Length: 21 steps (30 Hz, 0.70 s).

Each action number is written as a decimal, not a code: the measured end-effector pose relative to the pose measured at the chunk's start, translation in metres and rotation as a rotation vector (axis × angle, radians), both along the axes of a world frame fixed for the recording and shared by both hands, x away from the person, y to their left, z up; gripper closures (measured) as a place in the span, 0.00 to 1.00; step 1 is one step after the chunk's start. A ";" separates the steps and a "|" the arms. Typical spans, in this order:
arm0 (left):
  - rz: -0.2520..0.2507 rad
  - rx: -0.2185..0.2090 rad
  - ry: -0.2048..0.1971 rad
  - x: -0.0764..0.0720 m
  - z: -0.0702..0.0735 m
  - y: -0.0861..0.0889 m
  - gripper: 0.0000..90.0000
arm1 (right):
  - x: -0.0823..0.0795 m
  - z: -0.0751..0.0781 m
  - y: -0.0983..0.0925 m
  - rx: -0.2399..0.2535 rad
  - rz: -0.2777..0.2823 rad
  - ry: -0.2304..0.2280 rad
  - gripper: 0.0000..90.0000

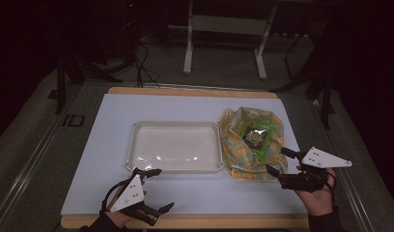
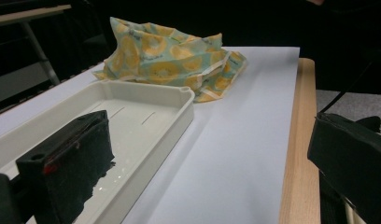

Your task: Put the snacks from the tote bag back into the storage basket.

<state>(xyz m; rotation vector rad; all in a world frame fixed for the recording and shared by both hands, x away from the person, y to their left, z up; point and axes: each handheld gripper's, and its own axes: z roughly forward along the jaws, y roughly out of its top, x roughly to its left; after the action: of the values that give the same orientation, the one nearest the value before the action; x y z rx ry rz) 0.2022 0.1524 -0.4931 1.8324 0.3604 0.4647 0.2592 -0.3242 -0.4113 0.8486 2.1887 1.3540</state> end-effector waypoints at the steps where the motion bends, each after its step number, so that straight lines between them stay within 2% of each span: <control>1: 0.007 0.006 0.002 -0.001 -0.001 0.001 0.01 | 0.001 0.003 0.000 -0.008 -0.012 -0.007 0.21; 9: 0.007 0.006 0.002 -0.001 -0.002 0.001 0.01 | 0.006 0.011 0.003 -0.018 -0.042 -0.021 0.21; 21: 0.010 0.000 0.004 -0.001 -0.001 0.001 0.01 | 0.024 0.023 0.007 -0.011 -0.107 -0.038 0.21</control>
<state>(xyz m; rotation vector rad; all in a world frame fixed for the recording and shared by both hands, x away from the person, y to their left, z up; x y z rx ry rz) 0.2009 0.1536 -0.4938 1.8327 0.3726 0.4684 0.2836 -0.3170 -0.3884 0.9148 2.0895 1.2944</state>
